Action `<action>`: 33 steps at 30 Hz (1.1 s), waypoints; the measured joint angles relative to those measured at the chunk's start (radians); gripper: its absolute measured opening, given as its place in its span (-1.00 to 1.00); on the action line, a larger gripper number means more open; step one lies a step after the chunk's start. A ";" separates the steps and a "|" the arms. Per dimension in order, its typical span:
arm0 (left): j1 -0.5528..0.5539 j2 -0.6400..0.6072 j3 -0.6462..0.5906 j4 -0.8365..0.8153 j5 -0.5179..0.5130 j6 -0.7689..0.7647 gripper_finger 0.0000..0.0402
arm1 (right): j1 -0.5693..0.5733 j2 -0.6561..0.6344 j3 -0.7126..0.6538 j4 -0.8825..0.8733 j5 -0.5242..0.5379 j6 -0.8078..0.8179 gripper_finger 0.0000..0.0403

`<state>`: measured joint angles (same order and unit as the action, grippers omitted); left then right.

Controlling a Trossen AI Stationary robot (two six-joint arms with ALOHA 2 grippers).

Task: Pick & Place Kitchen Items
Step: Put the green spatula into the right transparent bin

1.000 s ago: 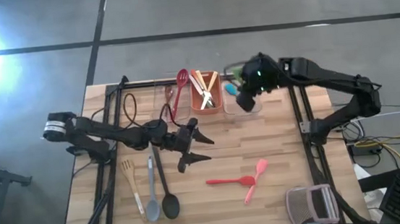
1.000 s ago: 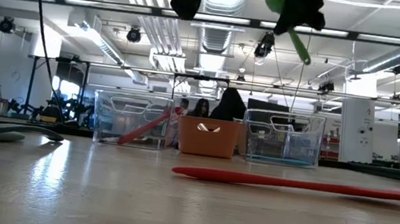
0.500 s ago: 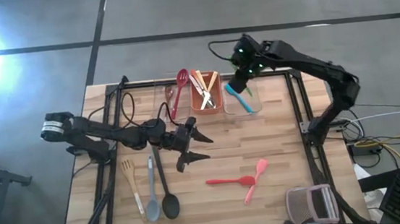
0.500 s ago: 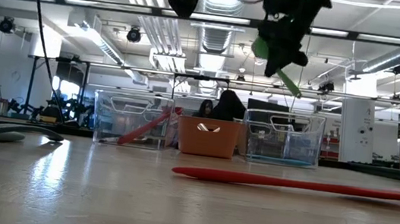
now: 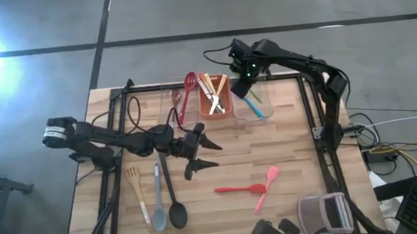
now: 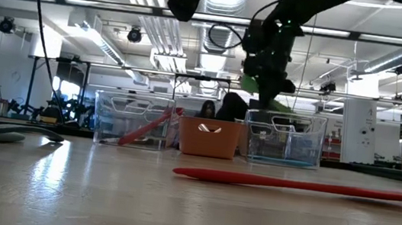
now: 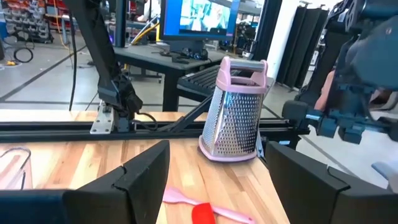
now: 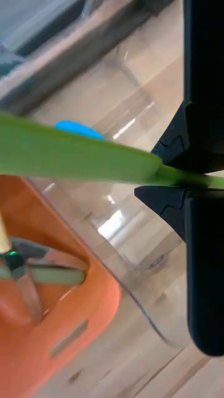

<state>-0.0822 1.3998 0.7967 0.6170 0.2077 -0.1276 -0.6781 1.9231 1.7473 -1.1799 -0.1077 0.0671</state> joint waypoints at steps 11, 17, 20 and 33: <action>0.000 0.000 0.000 -0.030 0.000 -0.003 0.33 | -0.017 0.123 0.000 -0.045 -0.006 0.000 -0.96; 0.000 -0.005 0.000 -0.036 0.000 -0.003 0.33 | -0.021 0.178 -0.001 -0.045 -0.006 0.002 -0.96; 0.000 -0.012 0.000 -0.043 0.000 -0.003 0.33 | -0.024 0.204 -0.002 -0.044 -0.003 0.003 -0.96; 0.000 -0.023 0.000 -0.059 0.000 -0.005 0.33 | -0.044 0.254 -0.003 -0.041 0.002 0.004 -0.96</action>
<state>-0.0822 1.3766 0.7963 0.5579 0.2077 -0.1329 -0.7220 2.1766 1.7447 -1.2212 -0.1055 0.0708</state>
